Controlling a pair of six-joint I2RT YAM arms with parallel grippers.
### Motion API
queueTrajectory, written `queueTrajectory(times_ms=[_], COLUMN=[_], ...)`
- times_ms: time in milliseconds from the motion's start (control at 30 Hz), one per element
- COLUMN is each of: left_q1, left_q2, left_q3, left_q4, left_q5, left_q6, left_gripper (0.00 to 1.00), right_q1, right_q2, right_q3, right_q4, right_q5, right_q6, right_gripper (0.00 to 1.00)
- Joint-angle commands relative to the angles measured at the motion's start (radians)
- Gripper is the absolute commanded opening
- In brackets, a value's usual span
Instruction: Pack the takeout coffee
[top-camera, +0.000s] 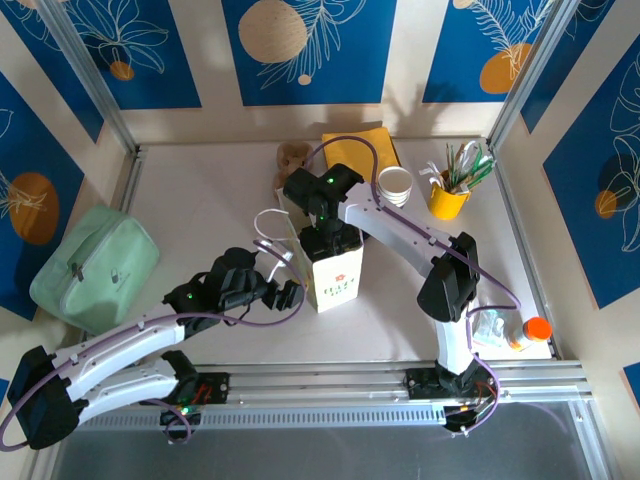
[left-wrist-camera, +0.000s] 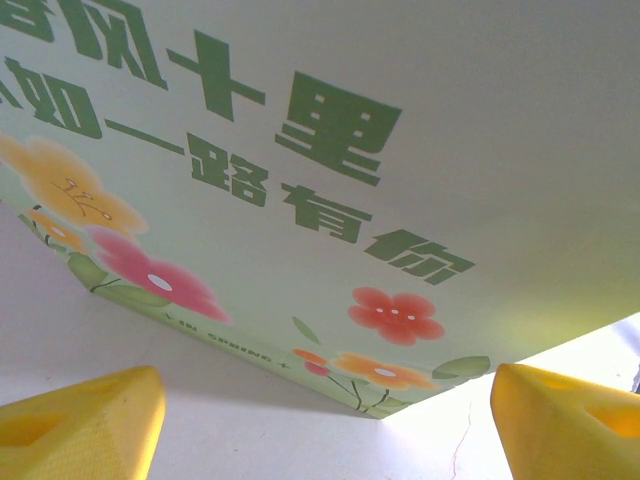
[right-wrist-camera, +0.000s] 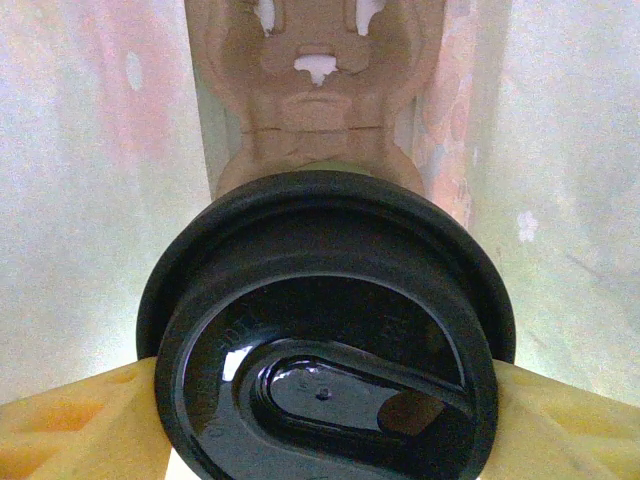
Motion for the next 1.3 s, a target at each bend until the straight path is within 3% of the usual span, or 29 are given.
queueTrajectory(times_ms=[0,1267], left_q1=[-0.007,-0.007], left_q2=[0.004,-0.010], left_q3=[0.037,0.029], left_q4=[-0.008,-0.015], left_q5=[-0.009,-0.023], left_q6=[0.028,0.011], left_gripper=[0.85,0.85], right_q1=[-0.005,-0.006], right_q2=[-0.038,-0.057], right_q3=[0.000,-0.065], right_q4=[0.000,0.036], right_q5=[-0.031,-0.045], right_q6=[-0.010,-0.005], right_gripper=[0.71,0.70])
